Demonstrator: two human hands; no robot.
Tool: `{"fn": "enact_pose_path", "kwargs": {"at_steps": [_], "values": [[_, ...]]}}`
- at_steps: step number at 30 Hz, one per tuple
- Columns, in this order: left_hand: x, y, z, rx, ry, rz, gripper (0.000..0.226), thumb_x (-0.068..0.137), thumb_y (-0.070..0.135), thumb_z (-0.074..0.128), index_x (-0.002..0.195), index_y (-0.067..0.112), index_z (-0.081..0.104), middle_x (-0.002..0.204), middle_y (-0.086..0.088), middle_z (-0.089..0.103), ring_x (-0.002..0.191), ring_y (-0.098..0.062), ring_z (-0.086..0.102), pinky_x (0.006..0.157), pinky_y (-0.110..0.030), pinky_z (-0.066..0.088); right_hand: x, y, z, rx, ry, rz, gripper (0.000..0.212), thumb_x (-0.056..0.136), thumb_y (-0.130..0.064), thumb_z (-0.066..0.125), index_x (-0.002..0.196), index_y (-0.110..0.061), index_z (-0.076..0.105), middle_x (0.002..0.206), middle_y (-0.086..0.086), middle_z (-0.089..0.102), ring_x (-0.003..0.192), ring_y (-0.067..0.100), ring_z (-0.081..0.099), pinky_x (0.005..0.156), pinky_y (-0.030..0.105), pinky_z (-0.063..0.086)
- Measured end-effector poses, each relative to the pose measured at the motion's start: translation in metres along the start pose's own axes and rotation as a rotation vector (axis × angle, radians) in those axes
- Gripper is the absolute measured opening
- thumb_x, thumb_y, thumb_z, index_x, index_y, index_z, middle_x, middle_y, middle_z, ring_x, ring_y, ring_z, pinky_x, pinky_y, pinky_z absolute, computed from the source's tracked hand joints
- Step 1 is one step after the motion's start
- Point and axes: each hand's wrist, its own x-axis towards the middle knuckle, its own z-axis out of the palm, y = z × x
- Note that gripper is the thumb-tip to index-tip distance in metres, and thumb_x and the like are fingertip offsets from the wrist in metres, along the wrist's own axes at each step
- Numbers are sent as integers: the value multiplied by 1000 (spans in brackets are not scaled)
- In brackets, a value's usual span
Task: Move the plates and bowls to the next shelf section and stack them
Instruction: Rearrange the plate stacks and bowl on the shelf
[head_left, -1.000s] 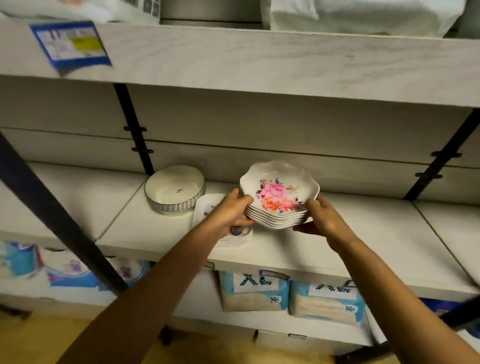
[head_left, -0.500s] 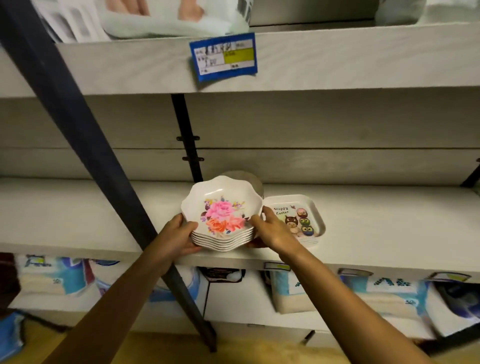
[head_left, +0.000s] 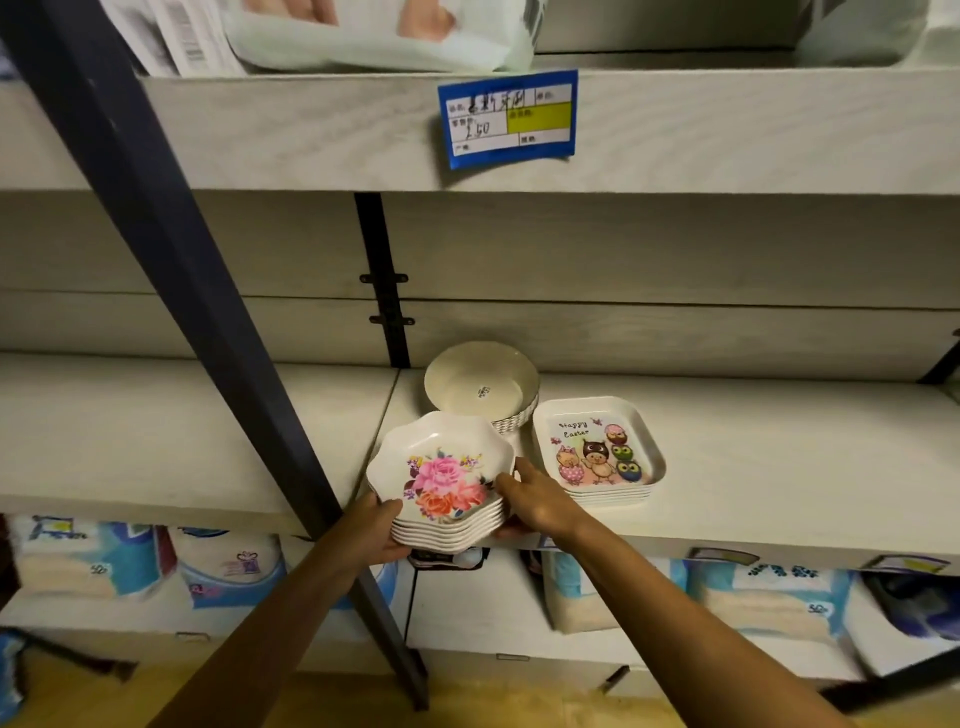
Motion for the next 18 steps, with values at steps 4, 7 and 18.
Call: {"fn": "enact_pose_path", "kwargs": {"at_steps": [4,7,18], "values": [[11,8,6,11,-16,-13,38,93,6,45,130,1,41,131,-21,52,111,-31,55,94,-47,49,6,6,-4,-18,35,19,48,94,-36,37,135,-10,36,126,18,58,107,36,60,94,43,48],[17,13,15,8,-57,5,39,95,8,41,133,1,39,131,-23,50,106,-29,55,86,-42,53,21,21,-8,1,63,42,59,86,-44,39,134,-11,36,126,21,57,108,40,59,94,52,48],[17,10,30,-10,-127,51,30,93,11,44,122,15,47,125,-14,55,114,-28,56,76,-32,58,6,32,-19,-122,267,55,38,93,-32,44,112,-1,57,112,19,64,103,34,58,80,34,41]]}}
